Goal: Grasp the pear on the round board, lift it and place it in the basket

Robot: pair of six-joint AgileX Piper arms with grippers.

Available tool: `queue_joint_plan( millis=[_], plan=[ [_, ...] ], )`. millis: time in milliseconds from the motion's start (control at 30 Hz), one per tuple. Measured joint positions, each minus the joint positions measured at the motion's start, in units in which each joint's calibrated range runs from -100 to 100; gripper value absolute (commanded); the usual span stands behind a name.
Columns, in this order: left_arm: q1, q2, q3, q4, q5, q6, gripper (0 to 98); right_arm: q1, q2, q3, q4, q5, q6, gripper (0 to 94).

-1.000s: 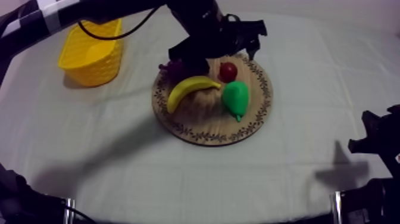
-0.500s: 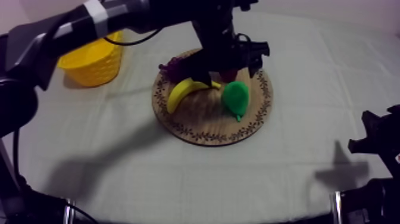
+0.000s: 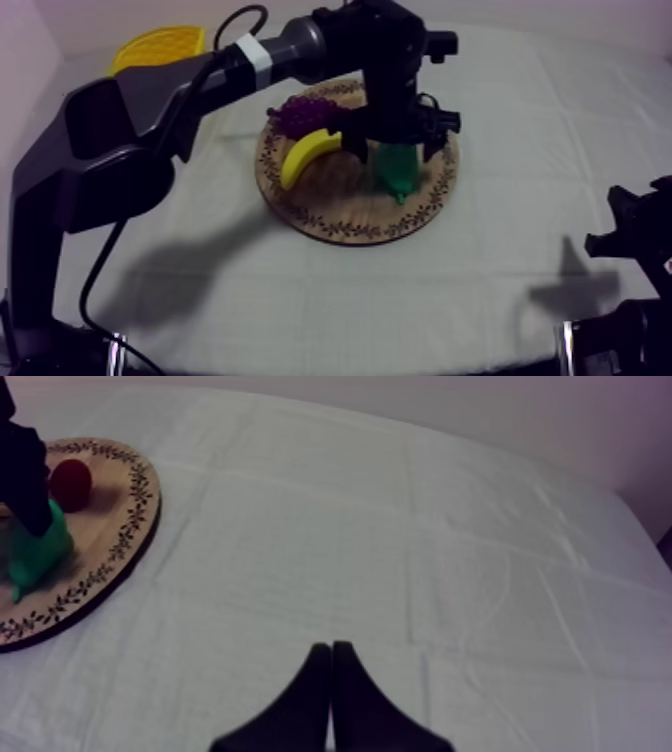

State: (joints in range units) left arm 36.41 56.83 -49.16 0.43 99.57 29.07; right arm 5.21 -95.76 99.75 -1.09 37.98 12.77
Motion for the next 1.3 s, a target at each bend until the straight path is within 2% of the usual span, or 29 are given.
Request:
queue_joint_plan(
  millis=[300,433,600,700,1000,1167,1300],
  plan=[
    [-1.21,4.68,-4.6,2.9,0.43,-5.27,65.5,0.0,0.0,0.0,0.0,0.08,0.0,0.3],
    [-1.21,5.48,-4.8,3.52,0.43,-7.11,60.4,0.0,0.0,0.0,0.0,0.17,-0.02,0.3],
    [-1.02,5.51,-4.19,3.34,0.34,-7.74,54.8,0.0,0.0,0.0,0.0,0.17,-0.02,0.3],
    [-0.77,5.15,-3.91,2.65,0.33,-7.6,52.2,0.0,0.0,0.0,0.0,0.08,-0.02,0.3],
    [-0.67,-2.88,1.62,-2.32,0.5,-5.56,51.1,0.0,0.0,0.0,0.0,0.08,-0.02,0.3],
    [-3.42,-12.53,5.11,-5.31,0.49,-4.71,52.8,0.0,0.0,0.0,0.0,0.08,0.0,0.3],
    [-7.28,-20.61,7.88,-6.93,0.51,-5.13,53.4,0.0,0.0,0.0,0.0,0.08,0.0,0.3]
  ],
)
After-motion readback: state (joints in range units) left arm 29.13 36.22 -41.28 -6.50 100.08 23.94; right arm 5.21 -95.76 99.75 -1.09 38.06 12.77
